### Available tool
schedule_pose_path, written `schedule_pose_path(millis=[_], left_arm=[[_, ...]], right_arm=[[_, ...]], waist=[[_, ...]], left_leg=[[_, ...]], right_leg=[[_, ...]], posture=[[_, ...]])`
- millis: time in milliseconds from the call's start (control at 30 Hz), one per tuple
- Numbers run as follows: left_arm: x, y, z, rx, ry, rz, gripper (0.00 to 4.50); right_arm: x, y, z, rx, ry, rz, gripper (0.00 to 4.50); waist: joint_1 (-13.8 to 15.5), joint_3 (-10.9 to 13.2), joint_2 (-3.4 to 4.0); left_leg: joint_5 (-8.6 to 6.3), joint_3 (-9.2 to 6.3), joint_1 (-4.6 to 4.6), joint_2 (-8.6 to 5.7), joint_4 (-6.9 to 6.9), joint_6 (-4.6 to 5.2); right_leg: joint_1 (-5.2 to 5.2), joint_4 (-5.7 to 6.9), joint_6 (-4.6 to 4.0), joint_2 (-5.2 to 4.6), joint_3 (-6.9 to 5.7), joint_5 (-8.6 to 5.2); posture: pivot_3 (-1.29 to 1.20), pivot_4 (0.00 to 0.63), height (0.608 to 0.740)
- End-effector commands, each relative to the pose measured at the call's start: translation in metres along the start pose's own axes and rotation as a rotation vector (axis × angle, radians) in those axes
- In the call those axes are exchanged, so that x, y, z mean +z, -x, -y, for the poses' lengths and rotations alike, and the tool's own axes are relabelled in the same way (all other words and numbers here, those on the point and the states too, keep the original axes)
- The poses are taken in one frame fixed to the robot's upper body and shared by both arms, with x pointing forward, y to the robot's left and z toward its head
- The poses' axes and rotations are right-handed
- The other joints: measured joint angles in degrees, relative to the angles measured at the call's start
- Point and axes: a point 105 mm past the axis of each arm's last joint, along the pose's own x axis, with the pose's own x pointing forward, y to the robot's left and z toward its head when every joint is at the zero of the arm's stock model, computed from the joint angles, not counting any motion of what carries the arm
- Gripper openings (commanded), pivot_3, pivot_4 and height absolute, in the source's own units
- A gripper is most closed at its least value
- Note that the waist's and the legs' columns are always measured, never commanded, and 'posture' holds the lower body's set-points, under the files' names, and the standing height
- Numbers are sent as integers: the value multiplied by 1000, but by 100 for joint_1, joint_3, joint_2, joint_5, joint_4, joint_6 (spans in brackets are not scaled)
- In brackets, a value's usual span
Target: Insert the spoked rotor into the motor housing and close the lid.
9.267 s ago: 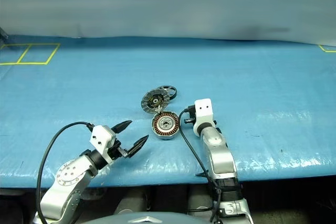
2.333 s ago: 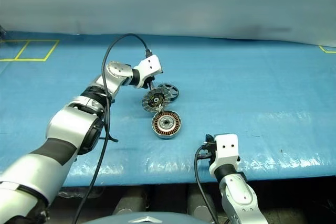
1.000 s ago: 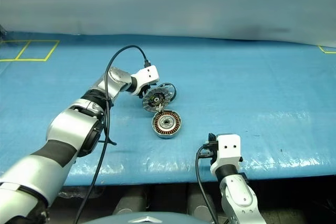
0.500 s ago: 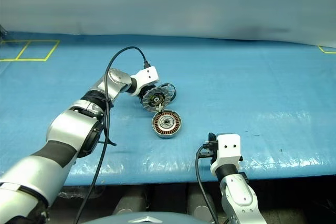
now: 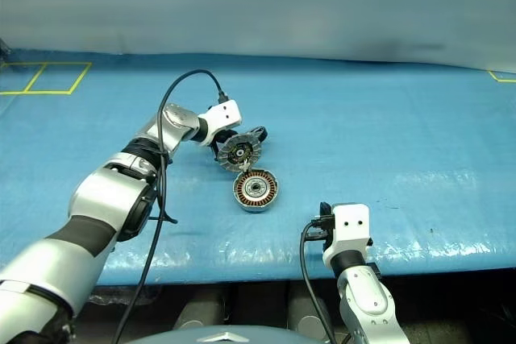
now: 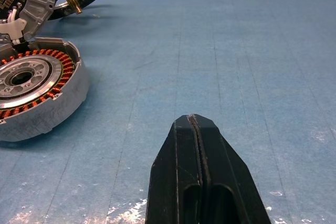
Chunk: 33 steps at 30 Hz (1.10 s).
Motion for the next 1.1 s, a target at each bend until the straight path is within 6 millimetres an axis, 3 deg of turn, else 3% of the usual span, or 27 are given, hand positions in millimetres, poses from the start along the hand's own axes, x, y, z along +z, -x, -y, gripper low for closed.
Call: schedule_pose_path(millis=[33, 333, 567, 767, 1100], left_arm=[[0, 14, -15, 49, -33, 9, 17], [-20, 39, -37, 158, -5, -2, 17], [-37, 53, -35, 171, -38, -9, 17], [-48, 74, -18, 189, -55, -9, 17], [-55, 105, 36, 161, -25, -8, 17]], right_arm=[[13, -1, -3, 18, 3, 53, 0], [19, -16, -15, 110, 21, 70, 0], [23, -30, -28, 212, 42, 79, 0], [25, -39, -38, 288, 53, 78, 0], [25, -46, -44, 335, 60, 80, 0]], waist=[[-1, 0, 0], [2, 0, 0], [4, 0, 0], [-39, 0, 4], [2, 0, 7]], left_leg=[[0, 0, 0, 0, 0, 0], [0, 0, 1, 0, 0, 0], [1, 0, 1, -1, 1, 0], [1, 3, 5, 2, -4, 0], [1, 7, 17, 3, -3, -1]], right_leg=[[0, 1, 0, 0, 0, 0], [1, 1, 0, 0, 0, 0], [1, 3, -1, 0, 1, 1], [-4, 7, -5, 1, 11, 2], [-1, 18, -46, 2, 18, -20]], posture=[[0, 150, 740], [0, 150, 740], [0, 150, 740], [0, 150, 740], [0, 150, 740]])
